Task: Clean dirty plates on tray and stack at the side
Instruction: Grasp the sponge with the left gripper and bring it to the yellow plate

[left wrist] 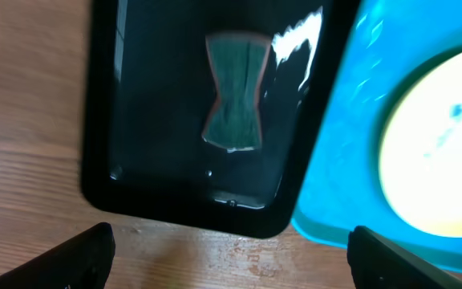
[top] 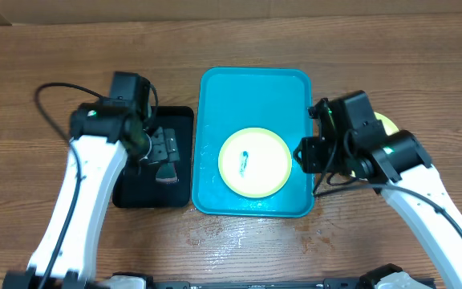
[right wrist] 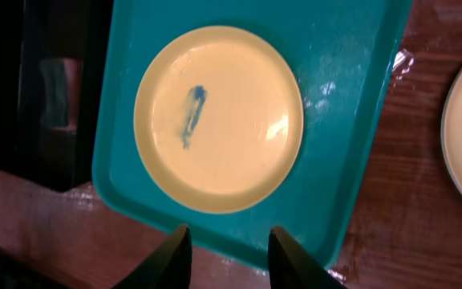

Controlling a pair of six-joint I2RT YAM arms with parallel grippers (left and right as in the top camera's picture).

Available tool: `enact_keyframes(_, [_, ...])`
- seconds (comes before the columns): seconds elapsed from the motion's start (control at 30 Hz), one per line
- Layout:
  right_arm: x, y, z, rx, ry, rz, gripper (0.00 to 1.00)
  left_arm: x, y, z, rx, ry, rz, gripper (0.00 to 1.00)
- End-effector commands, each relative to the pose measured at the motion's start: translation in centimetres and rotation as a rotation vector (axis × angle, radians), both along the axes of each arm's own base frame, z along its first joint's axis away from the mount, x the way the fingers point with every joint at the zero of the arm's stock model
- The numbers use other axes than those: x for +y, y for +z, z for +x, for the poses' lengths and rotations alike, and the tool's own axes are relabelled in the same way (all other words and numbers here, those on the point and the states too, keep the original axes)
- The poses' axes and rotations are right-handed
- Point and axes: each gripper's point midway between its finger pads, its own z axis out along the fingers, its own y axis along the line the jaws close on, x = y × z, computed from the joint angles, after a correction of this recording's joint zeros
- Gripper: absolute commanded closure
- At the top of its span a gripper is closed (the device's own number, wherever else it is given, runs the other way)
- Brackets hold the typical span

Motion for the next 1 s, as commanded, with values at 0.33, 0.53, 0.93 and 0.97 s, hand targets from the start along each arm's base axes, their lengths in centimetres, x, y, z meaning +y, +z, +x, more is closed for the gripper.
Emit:
enact_keyframes(0.33, [0.1,1.4,-1.2,-0.005,0.016,0.027,0.67,-0.1,-14.9,1.8,0.303,0.152,-0.084,0.64])
enact_keyframes(0.53, [0.1,1.4,-1.2,-0.005,0.016,0.026,0.68,-0.4,-16.0,2.7,0.289,0.142,-0.101,0.96])
enact_keyframes(0.93, [-1.2,1.0,-0.6,-0.02,-0.049,-0.04,0.67,1.9,-6.6,6.4,0.103,0.092,0.027,0.96])
enact_keyframes(0.97, [-1.6,1.0,-0.4,-0.014,-0.097,-0.047,0.66,2.1,-6.4,6.4,0.096,0.093,0.041,0.96])
